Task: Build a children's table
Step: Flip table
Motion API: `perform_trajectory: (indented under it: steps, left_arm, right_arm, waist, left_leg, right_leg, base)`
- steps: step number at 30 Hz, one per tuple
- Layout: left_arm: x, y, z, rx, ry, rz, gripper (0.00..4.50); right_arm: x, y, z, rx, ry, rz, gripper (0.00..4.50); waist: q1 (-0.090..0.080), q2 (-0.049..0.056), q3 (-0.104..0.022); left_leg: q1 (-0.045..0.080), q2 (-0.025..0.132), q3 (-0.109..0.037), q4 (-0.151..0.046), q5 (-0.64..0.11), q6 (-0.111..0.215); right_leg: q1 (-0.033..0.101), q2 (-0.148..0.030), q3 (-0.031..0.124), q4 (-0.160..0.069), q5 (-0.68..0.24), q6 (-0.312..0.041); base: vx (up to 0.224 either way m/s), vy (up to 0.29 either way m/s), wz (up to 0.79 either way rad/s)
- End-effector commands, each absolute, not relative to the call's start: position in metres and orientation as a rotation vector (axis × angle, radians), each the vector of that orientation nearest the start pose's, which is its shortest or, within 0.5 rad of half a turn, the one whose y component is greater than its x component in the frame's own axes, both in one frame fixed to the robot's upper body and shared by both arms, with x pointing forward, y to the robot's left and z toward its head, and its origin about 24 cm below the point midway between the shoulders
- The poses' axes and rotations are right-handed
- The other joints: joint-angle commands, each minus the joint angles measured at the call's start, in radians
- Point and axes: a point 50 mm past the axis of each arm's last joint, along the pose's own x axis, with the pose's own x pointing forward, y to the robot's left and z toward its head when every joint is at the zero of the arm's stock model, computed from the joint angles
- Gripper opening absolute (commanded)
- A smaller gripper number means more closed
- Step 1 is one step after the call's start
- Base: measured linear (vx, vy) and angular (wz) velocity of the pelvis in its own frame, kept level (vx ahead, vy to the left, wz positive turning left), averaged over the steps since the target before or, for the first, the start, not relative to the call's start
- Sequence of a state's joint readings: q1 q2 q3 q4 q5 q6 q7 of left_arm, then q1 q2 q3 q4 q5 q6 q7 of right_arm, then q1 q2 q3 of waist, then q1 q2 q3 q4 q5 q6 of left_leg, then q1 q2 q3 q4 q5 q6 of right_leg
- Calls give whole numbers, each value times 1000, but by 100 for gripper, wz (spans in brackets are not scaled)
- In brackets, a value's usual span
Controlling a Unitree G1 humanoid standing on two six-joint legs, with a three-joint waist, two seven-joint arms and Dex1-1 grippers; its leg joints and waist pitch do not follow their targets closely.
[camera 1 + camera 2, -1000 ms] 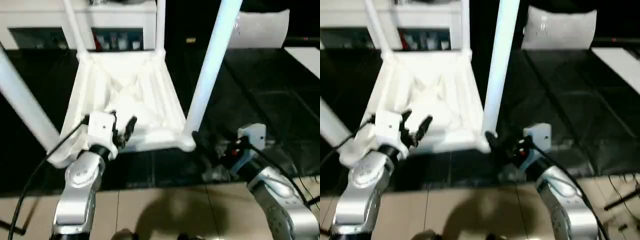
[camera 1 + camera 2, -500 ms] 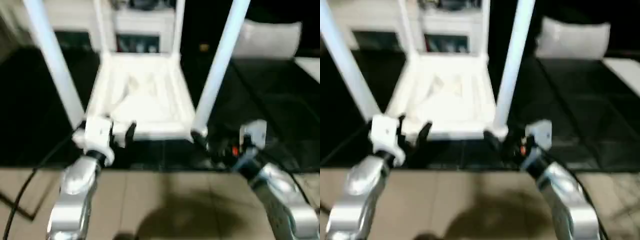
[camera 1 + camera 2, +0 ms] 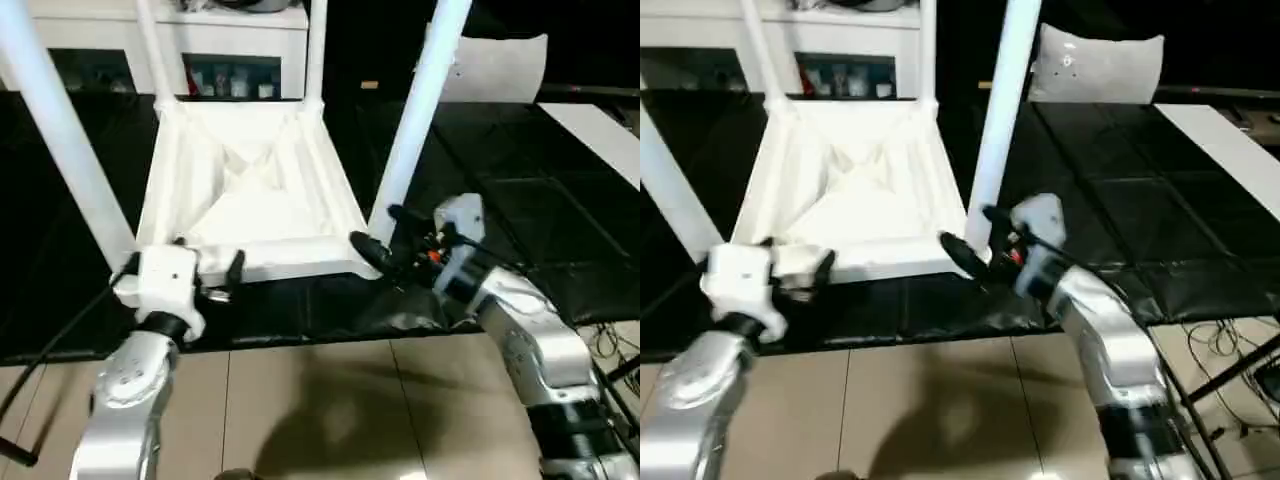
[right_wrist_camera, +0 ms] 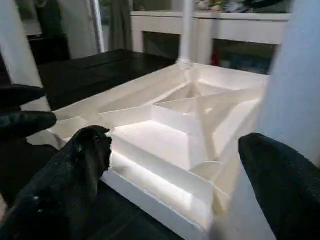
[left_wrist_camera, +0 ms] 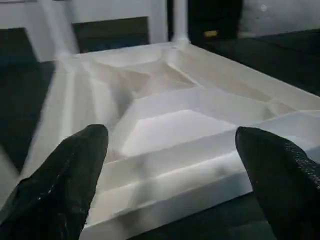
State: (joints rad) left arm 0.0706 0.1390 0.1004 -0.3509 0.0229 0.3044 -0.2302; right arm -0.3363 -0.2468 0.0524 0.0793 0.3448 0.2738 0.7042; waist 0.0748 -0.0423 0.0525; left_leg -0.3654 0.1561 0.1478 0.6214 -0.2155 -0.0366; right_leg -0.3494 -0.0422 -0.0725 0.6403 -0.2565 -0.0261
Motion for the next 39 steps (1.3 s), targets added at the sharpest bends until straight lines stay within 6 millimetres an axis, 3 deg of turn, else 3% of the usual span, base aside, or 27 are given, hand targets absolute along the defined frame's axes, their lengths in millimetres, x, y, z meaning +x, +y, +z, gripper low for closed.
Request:
perform_trajectory:
  steps: [1, 3, 5, 6, 7, 8, 9, 10, 11, 12, 15, 17, 18, 19, 21, 22, 24, 25, 28, 31, 37, 39]
  left_arm:
    - [233, 186, 84, 170, 28, -111, 449]
    - [235, 184, 84, 178, 29, -140, 449]
    - [238, 182, 84, 182, 27, -160, 449]
    - [242, 178, 86, 188, 18, -188, 449]
    - [244, 177, 87, 190, 13, -200, 449]
    - [246, 175, 89, 196, 8, -221, 449]
    - [248, 174, 90, 200, 5, -234, 449]
    - [248, 174, 90, 190, 4, -244, 449]
    - [248, 174, 90, 187, 4, -246, 449]
    - [247, 174, 90, 182, 6, -248, 449]
    - [242, 174, 92, 170, -6, -275, 449]
    - [238, 174, 93, 156, -16, -292, 449]
    - [237, 173, 93, 153, -18, -295, 449]
    - [236, 173, 93, 152, -19, -296, 449]
    - [233, 173, 95, 136, -36, -309, 449]
    - [232, 172, 96, 133, -47, -317, 449]
    - [231, 170, 97, 120, -66, -346, 449]
    - [228, 171, 97, 119, -69, -349, 449]
    - [225, 174, 96, 113, -71, -341, 449]
    - [221, 182, 94, 90, -83, -334, 449]
    - [217, 236, 79, 123, -21, -237, 449]
    - [224, 263, 74, 155, 25, -161, 449]
  right_arm:
    - [301, -127, 97, 87, 18, 876, 450]
    - [306, -124, 96, 94, 15, 878, 450]
    - [310, -125, 95, 94, 9, 848, 450]
    - [316, -127, 94, 89, -3, 790, 450]
    - [318, -128, 94, 85, -8, 765, 450]
    - [323, -133, 94, 84, -11, 687, 450]
    - [327, -137, 93, 84, -13, 633, 450]
    - [330, -146, 93, 89, -14, 550, 450]
    - [331, -148, 93, 90, -15, 535, 450]
    - [331, -150, 92, 91, -15, 516, 450]
    - [330, -161, 88, 80, -12, 457, 450]
    - [331, -164, 85, 69, -3, 436, 450]
    - [331, -165, 84, 65, 0, 432, 450]
    - [331, -165, 84, 64, 2, 430, 450]
    - [332, -165, 83, 60, 1, 426, 450]
    - [332, -165, 82, 58, 2, 425, 450]
    - [332, -165, 82, 54, 5, 422, 450]
    - [334, -166, 81, 49, 9, 415, 450]
    - [335, -166, 81, 39, 8, 416, 450]
    - [335, -163, 81, 34, 4, 436, 450]
    - [328, -156, 79, 34, 4, 506, 450]
    - [326, -154, 78, 45, 24, 538, 450]
  waist:
    - [1, 6, -48]
    - [7, 12, -49]
    - [11, 8, -47]
    - [15, 23, -47]
    - [13, 16, -45]
    - [15, 23, -46]
    - [14, 21, -46]
    - [17, 32, -46]
    - [16, 35, -46]
    - [15, 28, -46]
    - [16, 27, -49]
    - [14, 23, -49]
    - [13, 16, -49]
    - [14, 22, -48]
    - [12, 22, -46]
    - [10, 10, -44]
    - [11, 17, -42]
    - [10, 8, -42]
    - [10, 13, -42]
    - [10, 14, -43]
    - [8, 17, -40]
    - [8, 19, -40]
  left_leg:
    - [5, 91, -30, -85, -73, 65]
    - [10, 91, -29, -84, -81, 56]
    - [12, 90, -28, -87, -102, 41]
    - [13, 90, -30, -87, -110, 33]
    - [15, 89, -28, -91, -134, 15]
    - [18, 90, -28, -92, -151, -2]
    - [17, 90, -28, -92, -156, -7]
    - [16, 89, -31, -95, -158, -20]
    - [18, 89, -30, -95, -165, -28]
    - [17, 88, -29, -94, -174, -33]
    - [13, 87, -26, -93, -143, -17]
    - [9, 85, -24, -90, -121, -6]
    - [10, 85, -22, -89, -120, -2]
    - [11, 85, -22, -90, -124, 2]
    - [11, 88, -23, -93, -148, 3]
    - [11, 89, -22, -94, -156, 4]
    - [13, 86, -21, -94, -174, 0]
    - [13, 88, -20, -95, -173, 0]
    - [12, 88, -20, -95, -160, 2]
    - [11, 87, -19, -94, -148, 6]
    - [16, 82, -18, -98, -174, 11]
    - [18, 83, -20, -100, -180, 6]
  right_leg:
    - [32, -120, 67, -74, 40, -217]
    - [30, -121, 69, -75, 39, -214]
    - [27, -122, 70, -76, 16, -215]
    - [27, -124, 70, -75, 10, -216]
    - [24, -121, 70, -80, -21, -212]
    - [22, -121, 71, -81, -27, -210]
    - [24, -120, 71, -79, -24, -211]
    - [24, -121, 71, -76, -21, -208]
    - [22, -120, 71, -77, -19, -206]
    - [26, -118, 72, -76, -10, -207]
    - [30, -120, 73, -73, 26, -203]
    - [32, -120, 72, -72, 45, -207]
    - [31, -119, 73, -73, 42, -208]
    - [31, -120, 73, -74, 27, -211]
    - [29, -119, 72, -77, -8, -209]
    - [29, -119, 72, -80, -25, -207]
    - [26, -119, 74, -85, -80, -201]
    - [25, -118, 75, -85, -82, -197]
    - [24, -118, 75, -83, -67, -194]
    - [24, -116, 75, -81, -49, -192]
    - [19, -111, 76, -87, -92, -173]
    - [17, -110, 76, -87, -87, -171]
  base:
    - [0, 0, 0]
    - [0, 0, 0]
    - [0, 0, 0]
    - [0, 0, 0]
    - [0, 0, 0]
    - [0, 0, 0]
    - [0, 0, 0]
    - [0, 0, 0]
    - [0, 0, 0]
    - [0, 0, 0]
    - [0, 0, 0]
    - [0, 0, 0]
    - [0, 0, 0]
    - [0, 0, 0]
    - [0, 0, 0]
    - [0, 0, 0]
    - [0, 0, 0]
    - [0, 0, 0]
    - [0, 0, 0]
    - [0, 0, 0]
    - [0, 0, 0]
    - [0, 0, 0]
